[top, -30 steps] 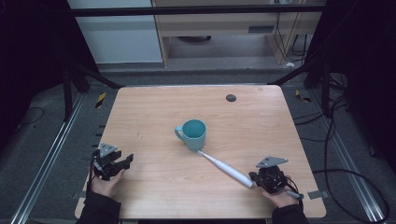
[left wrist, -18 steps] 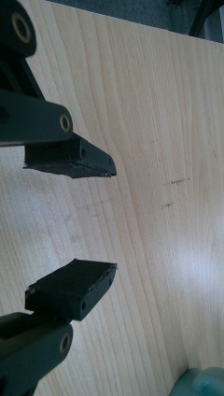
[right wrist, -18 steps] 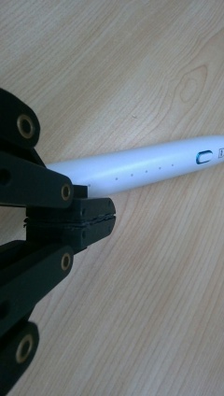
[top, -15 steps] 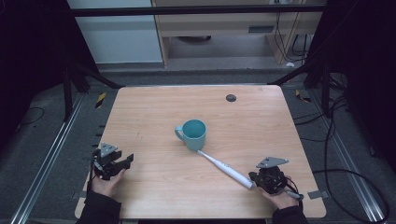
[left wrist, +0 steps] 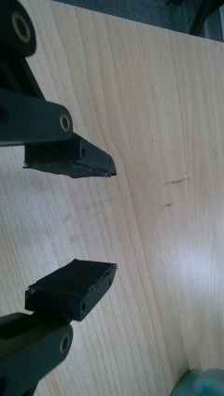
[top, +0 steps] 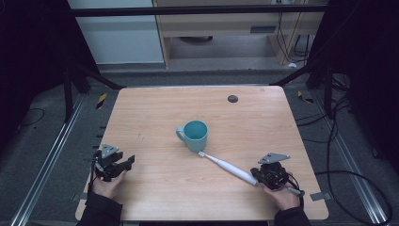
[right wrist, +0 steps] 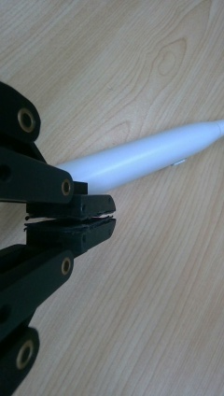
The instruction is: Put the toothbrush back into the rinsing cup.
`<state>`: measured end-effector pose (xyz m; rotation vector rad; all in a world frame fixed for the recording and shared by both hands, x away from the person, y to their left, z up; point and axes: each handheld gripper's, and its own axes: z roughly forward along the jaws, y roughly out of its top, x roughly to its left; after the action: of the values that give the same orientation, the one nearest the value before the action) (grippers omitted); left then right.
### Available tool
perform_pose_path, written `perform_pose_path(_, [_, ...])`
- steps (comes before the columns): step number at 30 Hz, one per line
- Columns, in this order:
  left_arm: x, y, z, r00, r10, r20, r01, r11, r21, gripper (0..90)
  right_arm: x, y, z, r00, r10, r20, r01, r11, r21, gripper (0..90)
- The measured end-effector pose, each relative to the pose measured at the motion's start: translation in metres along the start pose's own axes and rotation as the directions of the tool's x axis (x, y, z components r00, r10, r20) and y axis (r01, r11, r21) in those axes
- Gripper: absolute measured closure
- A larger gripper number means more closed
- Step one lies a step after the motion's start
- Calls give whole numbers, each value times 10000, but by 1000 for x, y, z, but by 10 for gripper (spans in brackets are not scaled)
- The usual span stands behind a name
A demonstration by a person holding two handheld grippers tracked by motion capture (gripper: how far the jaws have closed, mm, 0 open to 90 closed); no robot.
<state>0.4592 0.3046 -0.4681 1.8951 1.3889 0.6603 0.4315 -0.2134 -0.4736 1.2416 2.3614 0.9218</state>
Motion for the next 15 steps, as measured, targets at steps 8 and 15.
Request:
perform_pose_path(8, [0,0,0,10000,-2,13,2,10000,-4,461,-2,6,0,9999,-82,107,84,9998,-163,867])
perform_pose_path(15, [0,0,0,10000,51,25,-51,10000,-18,461,-1,9,1,9996,-144,238,150,9997,-212,863])
